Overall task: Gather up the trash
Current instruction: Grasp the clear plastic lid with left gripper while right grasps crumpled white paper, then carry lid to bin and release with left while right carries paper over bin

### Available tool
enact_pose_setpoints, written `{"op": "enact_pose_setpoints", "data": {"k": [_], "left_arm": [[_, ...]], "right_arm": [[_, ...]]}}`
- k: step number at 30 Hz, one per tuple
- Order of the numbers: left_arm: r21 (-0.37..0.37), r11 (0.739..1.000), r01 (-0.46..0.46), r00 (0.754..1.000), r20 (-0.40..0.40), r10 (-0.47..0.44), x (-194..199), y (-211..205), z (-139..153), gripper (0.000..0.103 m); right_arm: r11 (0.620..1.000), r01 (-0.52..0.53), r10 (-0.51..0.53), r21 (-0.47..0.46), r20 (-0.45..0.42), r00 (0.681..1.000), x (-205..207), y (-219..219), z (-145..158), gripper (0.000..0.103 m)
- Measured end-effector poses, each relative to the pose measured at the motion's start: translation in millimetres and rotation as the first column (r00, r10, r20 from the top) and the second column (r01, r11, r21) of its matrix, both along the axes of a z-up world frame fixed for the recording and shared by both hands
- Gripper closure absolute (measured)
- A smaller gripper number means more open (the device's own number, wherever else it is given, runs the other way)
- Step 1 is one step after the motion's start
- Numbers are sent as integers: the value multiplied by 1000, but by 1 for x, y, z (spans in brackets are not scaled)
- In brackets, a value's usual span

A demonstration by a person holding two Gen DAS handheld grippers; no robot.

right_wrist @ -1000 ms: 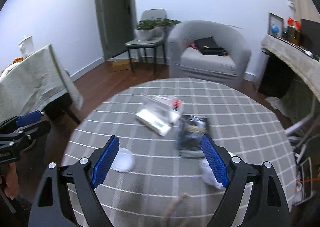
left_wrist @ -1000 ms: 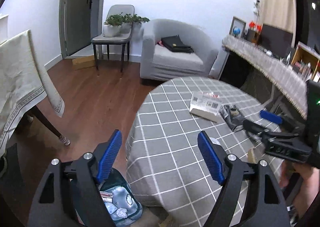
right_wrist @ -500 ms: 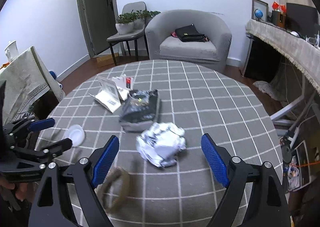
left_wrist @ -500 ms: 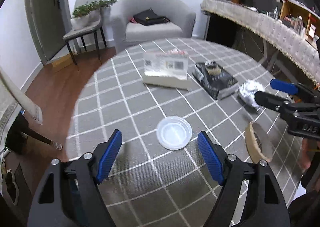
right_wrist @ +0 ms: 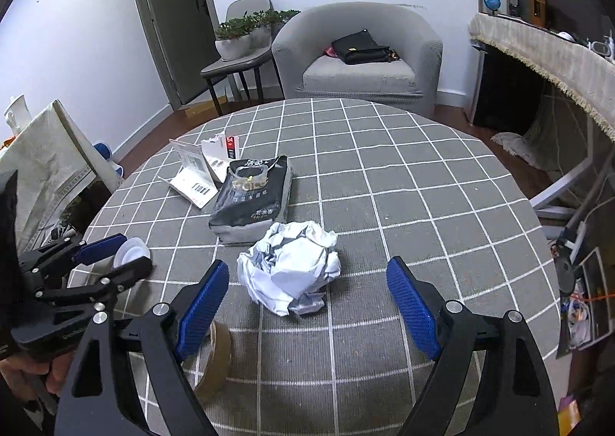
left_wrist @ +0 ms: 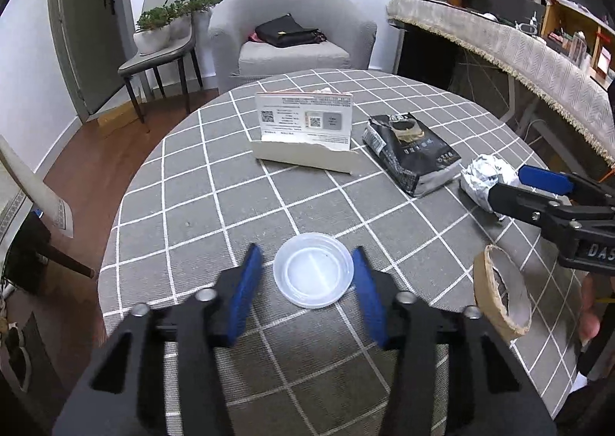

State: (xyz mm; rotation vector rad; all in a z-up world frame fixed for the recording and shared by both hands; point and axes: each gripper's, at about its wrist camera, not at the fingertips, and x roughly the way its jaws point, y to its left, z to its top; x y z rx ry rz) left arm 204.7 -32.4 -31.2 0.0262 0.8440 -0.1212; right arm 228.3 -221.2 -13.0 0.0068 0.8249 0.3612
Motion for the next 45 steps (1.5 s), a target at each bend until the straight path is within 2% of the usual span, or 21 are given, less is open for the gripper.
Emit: {"op": "enact_pose_setpoints", "data": {"k": [2, 7, 9, 14, 16, 18, 22, 27, 33, 39, 45], "left_arm": [[-21, 1000, -4, 1000, -4, 4, -1, 3, 2, 61], [-57, 998, -31, 999, -13, 31, -5, 18, 6, 61], [-70, 997, -37, 999, -11, 36, -7, 23, 9, 61], [-75, 997, -37, 999, -9, 37, -13, 31, 13, 61], [-63, 997, -36, 999, -6, 36, -16, 33, 14, 61], [-63, 997, -38, 999, -5, 38, -18, 37, 15, 61], [-72, 996, -47, 999, 1, 47, -25, 50, 18, 61], [-96, 992, -81, 996, 15, 83, -35, 72, 26, 61], [-104, 983, -151, 988, 28, 155, -47, 109, 32, 61], [-102, 965, -240, 970, 8, 242, -58, 154, 27, 61], [-76, 951, -301, 954, -31, 299, -73, 188, 10, 61]], "right_arm": [[1000, 0, 0, -1, -6, 1000, 2, 3, 0, 18], [999, -17, 17, -49, -16, 1000, 2, 13, -3, 30], [998, -18, 17, -59, -16, 1000, 2, 14, -3, 31], [998, -20, 18, -66, -32, 999, 7, 16, -5, 37], [998, -18, 15, -59, -44, 999, 10, 18, -6, 47], [998, -17, 15, -63, -39, 999, 11, 21, -4, 50], [993, 17, -16, -117, 6, 1000, 8, 28, 9, 51], [997, 20, -17, -80, 40, 999, 4, 38, 26, 51], [996, -68, 70, -49, 56, 996, -3, 78, 37, 51], [988, -153, 153, 3, 31, 988, -10, 116, 37, 51], [969, -246, 246, 14, 26, 969, -20, 164, 39, 51]]}}
